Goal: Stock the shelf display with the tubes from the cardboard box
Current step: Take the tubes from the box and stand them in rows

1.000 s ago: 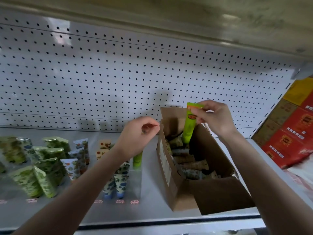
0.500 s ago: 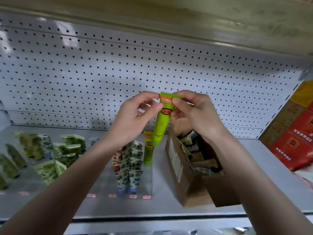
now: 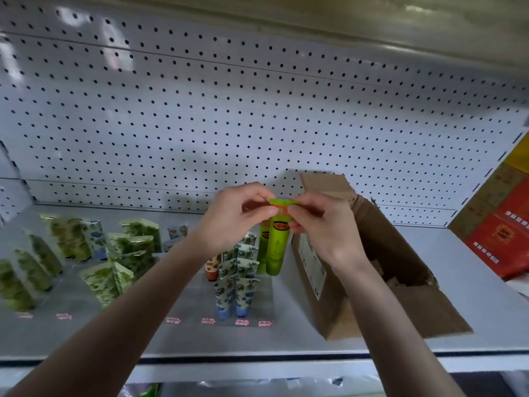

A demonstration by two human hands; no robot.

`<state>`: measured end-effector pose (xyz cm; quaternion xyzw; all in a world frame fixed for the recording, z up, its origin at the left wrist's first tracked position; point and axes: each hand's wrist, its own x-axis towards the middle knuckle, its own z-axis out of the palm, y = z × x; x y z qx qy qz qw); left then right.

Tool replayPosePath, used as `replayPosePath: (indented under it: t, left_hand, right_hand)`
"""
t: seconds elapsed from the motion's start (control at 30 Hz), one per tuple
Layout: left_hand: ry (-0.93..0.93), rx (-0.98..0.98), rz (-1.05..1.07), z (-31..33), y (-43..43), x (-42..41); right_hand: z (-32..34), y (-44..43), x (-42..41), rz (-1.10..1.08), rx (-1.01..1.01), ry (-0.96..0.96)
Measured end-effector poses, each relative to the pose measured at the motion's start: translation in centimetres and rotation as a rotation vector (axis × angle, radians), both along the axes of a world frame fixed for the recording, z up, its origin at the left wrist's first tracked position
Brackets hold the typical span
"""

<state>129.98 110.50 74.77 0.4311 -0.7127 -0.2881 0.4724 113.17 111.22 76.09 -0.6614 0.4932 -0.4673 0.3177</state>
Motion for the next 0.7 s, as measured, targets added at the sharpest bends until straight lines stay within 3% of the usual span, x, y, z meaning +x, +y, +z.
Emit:
replayPosePath:
  t: [0.3, 0.7]
  left_hand:
    - [-0.147, -0.037, 0.071, -1.2, 0.1, 0.0]
    - [-0.165, -0.073, 0.183, -1.8, -0.6, -0.1]
  right_hand:
    - [-2.1, 0.7, 0.8, -0.105, -0.009, 0.082]
    - [-3.1, 0.3, 1.4, -0.114, 0.043, 0.000]
